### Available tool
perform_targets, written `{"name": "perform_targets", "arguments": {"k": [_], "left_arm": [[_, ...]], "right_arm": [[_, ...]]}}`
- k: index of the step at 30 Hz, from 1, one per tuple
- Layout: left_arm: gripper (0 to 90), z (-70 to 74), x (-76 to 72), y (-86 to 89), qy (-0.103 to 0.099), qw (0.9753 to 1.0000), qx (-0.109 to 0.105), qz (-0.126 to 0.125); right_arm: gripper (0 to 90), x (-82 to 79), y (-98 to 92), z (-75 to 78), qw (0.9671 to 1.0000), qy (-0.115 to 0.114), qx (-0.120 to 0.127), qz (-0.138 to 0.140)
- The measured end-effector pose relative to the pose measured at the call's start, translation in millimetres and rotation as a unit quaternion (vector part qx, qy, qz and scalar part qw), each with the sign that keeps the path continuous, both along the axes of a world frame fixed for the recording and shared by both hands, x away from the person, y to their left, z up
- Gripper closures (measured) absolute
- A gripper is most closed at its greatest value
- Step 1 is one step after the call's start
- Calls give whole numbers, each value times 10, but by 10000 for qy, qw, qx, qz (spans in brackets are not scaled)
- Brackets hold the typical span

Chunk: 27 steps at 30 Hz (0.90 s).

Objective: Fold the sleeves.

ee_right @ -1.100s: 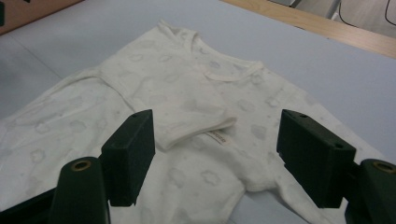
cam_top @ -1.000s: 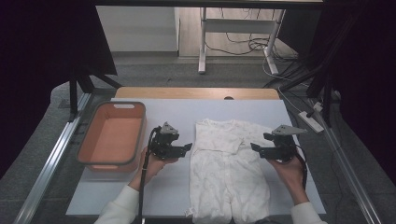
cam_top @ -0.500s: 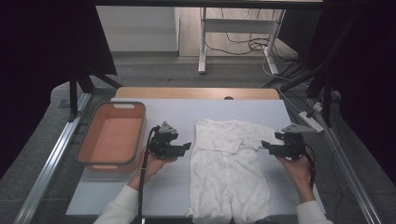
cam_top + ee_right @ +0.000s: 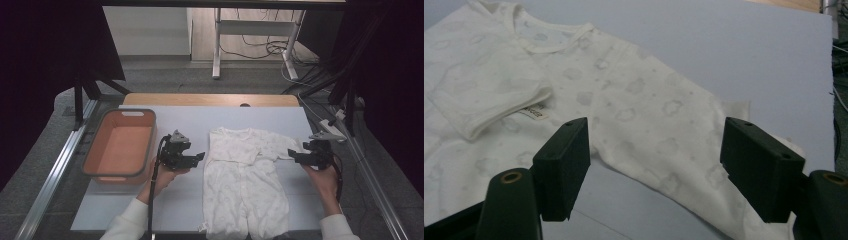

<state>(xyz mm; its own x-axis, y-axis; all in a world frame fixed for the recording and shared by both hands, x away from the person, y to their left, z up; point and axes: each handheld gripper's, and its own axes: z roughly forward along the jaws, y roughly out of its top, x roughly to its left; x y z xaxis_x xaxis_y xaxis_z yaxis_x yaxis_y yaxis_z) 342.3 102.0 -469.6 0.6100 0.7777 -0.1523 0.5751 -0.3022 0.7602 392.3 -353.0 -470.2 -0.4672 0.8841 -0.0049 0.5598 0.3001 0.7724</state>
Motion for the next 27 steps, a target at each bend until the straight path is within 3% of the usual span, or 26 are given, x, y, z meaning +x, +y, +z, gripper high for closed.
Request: {"name": "perform_targets", "arguments": {"k": [9, 19, 27], "left_arm": [[320, -6, 3, 7, 6, 10000, 11, -1], [320, -5, 5, 16, 8, 10000, -6, 14], [320, -8, 5, 9, 10, 10000, 3, 7]], "right_arm": [[281, 68, -55, -59, 9992, 136, -251, -268], [287, 102, -298, -101, 9964, 197, -177, -808], [302, 148, -348, -151, 9952, 260, -239, -916]]}}
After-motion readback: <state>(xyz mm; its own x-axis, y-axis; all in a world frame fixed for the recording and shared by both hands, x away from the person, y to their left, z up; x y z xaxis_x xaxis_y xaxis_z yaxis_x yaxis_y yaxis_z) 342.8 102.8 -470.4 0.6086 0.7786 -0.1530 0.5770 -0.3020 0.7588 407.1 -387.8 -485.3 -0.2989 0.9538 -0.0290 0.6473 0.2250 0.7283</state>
